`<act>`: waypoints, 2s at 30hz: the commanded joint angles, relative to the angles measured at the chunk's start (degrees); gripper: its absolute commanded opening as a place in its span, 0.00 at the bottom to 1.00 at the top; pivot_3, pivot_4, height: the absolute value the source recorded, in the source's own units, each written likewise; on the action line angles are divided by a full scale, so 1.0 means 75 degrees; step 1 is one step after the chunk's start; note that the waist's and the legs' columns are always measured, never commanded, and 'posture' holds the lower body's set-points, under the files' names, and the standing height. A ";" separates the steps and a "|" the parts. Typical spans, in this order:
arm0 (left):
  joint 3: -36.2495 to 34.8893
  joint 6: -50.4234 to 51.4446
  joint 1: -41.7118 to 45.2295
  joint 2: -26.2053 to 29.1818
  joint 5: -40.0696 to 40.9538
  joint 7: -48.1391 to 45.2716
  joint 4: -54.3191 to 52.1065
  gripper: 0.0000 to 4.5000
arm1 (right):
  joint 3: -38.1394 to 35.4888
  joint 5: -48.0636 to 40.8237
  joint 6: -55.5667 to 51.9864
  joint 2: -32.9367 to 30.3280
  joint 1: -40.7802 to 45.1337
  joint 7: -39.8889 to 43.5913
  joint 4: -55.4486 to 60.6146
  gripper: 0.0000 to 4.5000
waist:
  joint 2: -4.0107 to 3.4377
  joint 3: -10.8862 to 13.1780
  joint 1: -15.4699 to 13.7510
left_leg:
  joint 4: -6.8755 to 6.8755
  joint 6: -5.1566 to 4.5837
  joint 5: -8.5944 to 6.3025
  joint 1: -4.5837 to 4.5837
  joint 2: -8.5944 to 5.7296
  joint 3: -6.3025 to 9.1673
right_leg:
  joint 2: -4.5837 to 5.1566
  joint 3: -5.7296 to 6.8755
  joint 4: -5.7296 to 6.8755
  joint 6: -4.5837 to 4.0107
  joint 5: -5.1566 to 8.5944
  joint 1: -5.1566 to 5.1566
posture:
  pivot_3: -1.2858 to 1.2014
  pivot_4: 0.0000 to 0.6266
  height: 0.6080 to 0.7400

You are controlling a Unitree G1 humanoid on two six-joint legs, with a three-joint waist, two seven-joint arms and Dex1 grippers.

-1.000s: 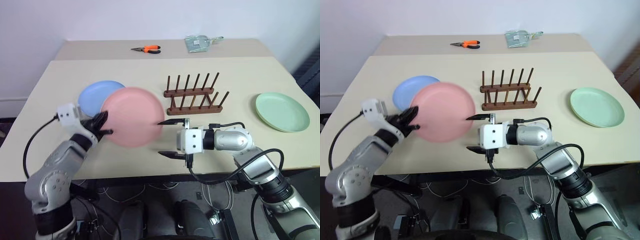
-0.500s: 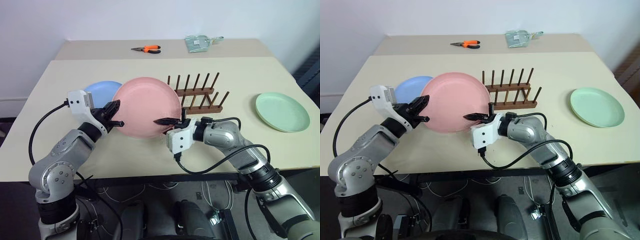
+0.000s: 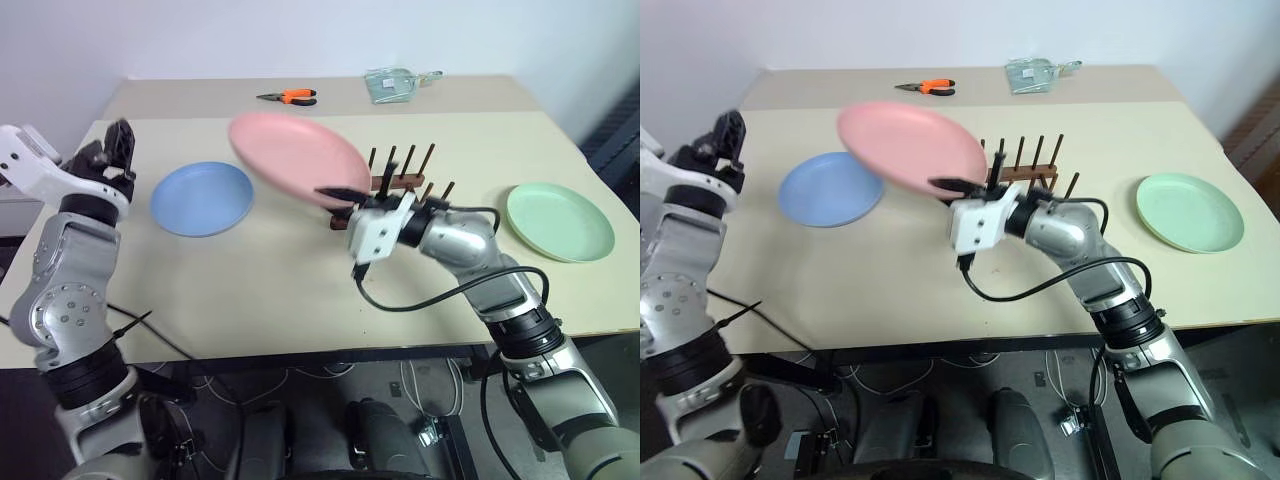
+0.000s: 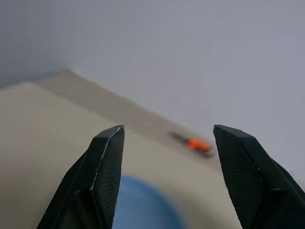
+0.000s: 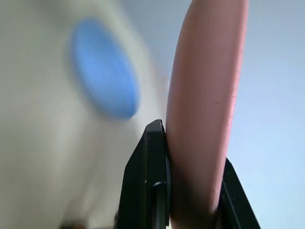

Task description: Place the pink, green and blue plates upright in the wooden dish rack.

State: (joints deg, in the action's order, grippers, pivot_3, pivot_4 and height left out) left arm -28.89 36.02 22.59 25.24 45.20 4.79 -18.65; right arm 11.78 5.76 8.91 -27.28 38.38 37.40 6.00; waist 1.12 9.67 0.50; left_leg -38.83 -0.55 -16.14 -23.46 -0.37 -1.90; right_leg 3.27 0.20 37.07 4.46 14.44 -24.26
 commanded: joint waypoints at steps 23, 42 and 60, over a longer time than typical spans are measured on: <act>0.3688 -0.0502 -0.2183 0.0637 -0.1650 -0.4217 -0.1574 0.67 | -0.4480 -0.5100 -0.7963 0.0105 0.0953 -0.2876 -0.0483 0.00 | -0.0050 0.0006 0.0036 | 0.0111 0.0008 0.0010 -0.0001 -0.0004 -0.0016 | 0.0031 0.0003 -0.0002 -0.0040 0.0019 -0.0060 | 0.52 0.24 1.00; 0.2874 -0.0166 -0.1787 -0.0292 -0.1602 -0.3208 -0.1141 0.99 | -0.4184 -0.3847 -0.5387 -0.0274 0.1289 -0.2899 -0.0900 0.67 | -0.0046 0.0008 0.0016 | 0.0094 -0.0001 0.0013 -0.0002 -0.0005 -0.0017 | 0.0020 0.0008 -0.0001 -0.0033 0.0018 -0.0049 | 0.52 0.24 1.00; 0.5222 -0.0580 -0.0509 0.0357 -0.2317 -0.6029 -0.0565 0.99 | -0.2677 -0.1598 -0.4350 -0.3851 -0.2317 -0.0372 -0.2309 0.67 | -0.0057 0.0005 0.0084 | 0.0087 -0.0020 0.0006 0.0020 0.0001 -0.0038 | 0.0006 -0.0004 -0.0008 -0.0030 0.0019 -0.0024 | 0.52 0.24 1.00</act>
State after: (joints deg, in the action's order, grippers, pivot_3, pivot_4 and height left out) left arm 9.40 32.71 18.30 27.91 27.70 -38.46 -22.62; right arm -8.91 -9.22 -27.49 -54.75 19.63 34.80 -10.95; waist 0.69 9.71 1.13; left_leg -38.17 -0.70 -16.10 -23.29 -0.34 -2.22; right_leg 3.26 0.13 37.02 4.24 14.58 -24.45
